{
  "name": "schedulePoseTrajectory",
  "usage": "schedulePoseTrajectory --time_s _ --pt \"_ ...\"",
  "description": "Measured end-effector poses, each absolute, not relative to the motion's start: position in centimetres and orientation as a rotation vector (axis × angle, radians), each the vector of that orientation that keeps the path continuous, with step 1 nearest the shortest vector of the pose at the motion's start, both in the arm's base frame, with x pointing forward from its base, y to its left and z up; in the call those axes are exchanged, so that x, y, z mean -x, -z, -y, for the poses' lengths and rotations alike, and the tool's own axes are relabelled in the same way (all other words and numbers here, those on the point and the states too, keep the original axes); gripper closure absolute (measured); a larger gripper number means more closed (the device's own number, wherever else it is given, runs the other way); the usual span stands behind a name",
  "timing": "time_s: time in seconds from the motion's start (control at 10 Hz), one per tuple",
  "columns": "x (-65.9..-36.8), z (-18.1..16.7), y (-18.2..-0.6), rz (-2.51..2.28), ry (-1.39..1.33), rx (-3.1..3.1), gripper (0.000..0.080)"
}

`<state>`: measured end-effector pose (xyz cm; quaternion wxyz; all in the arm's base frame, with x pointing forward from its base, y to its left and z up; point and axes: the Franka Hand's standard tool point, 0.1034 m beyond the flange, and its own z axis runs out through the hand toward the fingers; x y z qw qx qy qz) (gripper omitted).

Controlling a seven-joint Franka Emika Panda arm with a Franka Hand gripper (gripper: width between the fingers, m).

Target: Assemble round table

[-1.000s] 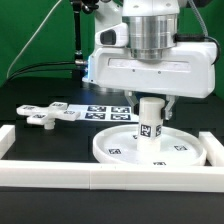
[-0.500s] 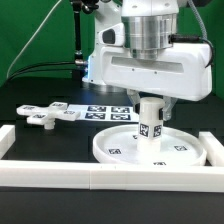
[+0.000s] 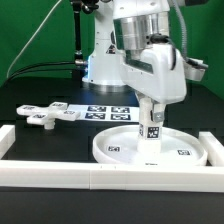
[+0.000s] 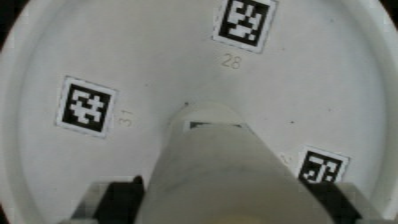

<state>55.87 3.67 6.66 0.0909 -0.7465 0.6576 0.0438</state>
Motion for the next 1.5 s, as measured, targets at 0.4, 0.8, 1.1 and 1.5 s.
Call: schedulePoseTrajectory --time_s 0.4,0.8,1.1,1.5 --pt "-56.2 -3.8 -6.8 -2.181 -0.149 1.971 0.0392" --pt "-56.3 -3.9 -6.8 -2.217 -0.151 1.92 0.0264" --pt "-56.2 -4.7 -8.3 -1.985 -0.153 2.158 0.0153" --pt "-54.4 -4.5 -11.5 -1.725 -0.093 2.32 0.0151"
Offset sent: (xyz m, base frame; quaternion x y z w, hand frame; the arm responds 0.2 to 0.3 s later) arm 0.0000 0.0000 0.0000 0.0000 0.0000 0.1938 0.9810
